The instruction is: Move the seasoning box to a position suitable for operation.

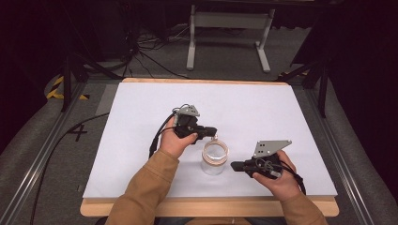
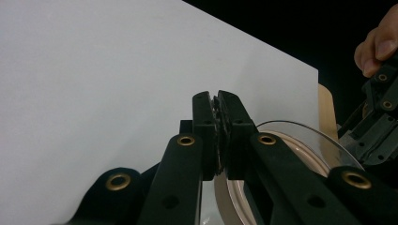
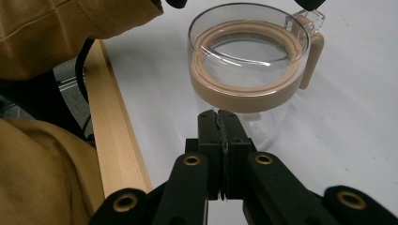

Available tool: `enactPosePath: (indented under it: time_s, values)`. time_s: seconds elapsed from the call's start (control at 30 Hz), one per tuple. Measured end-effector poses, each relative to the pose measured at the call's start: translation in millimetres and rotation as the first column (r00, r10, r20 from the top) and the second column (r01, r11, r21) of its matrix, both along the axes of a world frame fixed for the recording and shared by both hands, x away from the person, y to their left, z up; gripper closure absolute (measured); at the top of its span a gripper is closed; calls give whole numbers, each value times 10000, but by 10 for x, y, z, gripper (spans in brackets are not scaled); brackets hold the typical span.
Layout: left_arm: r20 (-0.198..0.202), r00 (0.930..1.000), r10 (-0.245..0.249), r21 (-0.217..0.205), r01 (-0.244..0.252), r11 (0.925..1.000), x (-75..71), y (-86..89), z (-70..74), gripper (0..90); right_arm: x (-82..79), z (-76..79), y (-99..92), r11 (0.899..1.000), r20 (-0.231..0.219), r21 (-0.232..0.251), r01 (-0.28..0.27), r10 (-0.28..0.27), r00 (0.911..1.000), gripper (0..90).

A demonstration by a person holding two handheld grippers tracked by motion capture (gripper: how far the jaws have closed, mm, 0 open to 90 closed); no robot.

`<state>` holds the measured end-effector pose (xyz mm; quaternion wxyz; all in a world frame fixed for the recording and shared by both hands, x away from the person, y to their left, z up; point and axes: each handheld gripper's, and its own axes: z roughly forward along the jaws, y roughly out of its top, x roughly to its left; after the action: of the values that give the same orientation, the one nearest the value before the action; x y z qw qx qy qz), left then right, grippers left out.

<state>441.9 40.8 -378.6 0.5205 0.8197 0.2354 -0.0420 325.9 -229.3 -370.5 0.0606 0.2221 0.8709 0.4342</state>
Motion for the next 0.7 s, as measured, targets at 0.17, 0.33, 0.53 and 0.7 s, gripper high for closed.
enactPosePath:
  time_s: [0.17, 0.33, 0.53, 0.7]
  values:
    - [-219, 9997, 43, -156, -47, 9999, 12, 3, -11, 869, 7, -13, 26, 10000, 99, 12, 17, -17, 9999, 898]
    - [-246, 9997, 68, -179, -72, 9998, 14, 2, -13, 870, -8, -13, 58, 10000, 174, 46, 6, -7, 9998, 899]
    - [-271, 9996, 105, -162, -109, 9998, 9, -1, -10, 872, -18, -16, 87, 9999, 247, 108, -25, 22, 9997, 900]
    - [-267, 9996, 122, -93, -124, 9999, 8, -1, -6, 873, -28, -14, 106, 9999, 295, 163, -31, 26, 9996, 900]
